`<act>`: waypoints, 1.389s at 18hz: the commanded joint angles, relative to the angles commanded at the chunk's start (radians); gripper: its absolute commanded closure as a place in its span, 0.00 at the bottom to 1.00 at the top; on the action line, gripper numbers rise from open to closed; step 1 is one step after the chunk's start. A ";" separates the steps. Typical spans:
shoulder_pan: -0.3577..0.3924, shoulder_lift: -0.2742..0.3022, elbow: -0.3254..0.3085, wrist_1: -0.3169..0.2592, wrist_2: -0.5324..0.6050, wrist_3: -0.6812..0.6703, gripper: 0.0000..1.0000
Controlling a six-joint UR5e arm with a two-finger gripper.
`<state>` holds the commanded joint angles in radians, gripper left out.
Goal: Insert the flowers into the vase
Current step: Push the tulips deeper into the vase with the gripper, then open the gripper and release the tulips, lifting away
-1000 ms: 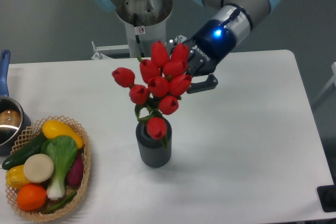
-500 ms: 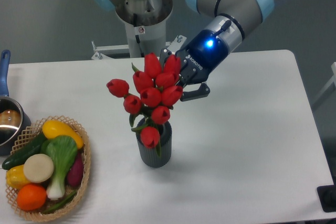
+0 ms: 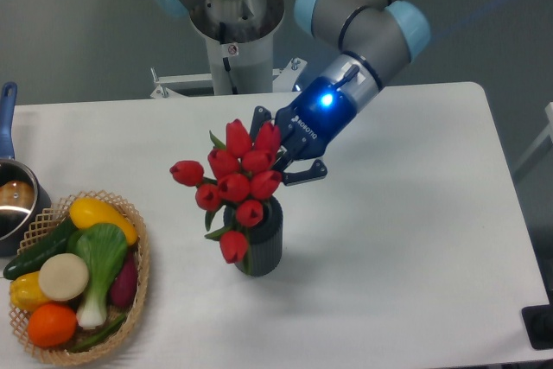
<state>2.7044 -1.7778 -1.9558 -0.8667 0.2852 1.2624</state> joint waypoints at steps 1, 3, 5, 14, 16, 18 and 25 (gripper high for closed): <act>-0.003 -0.008 -0.002 0.000 0.015 0.000 0.89; -0.020 -0.021 -0.002 0.002 0.038 0.000 0.88; -0.021 -0.031 -0.002 0.000 0.045 0.002 0.87; 0.006 -0.035 -0.035 -0.002 0.061 0.043 0.69; 0.015 -0.035 -0.035 -0.002 0.063 0.043 0.58; 0.023 -0.031 -0.046 0.000 0.063 0.045 0.44; 0.057 0.069 -0.147 -0.002 0.120 0.043 0.00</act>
<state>2.7611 -1.7090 -2.1029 -0.8682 0.4049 1.3054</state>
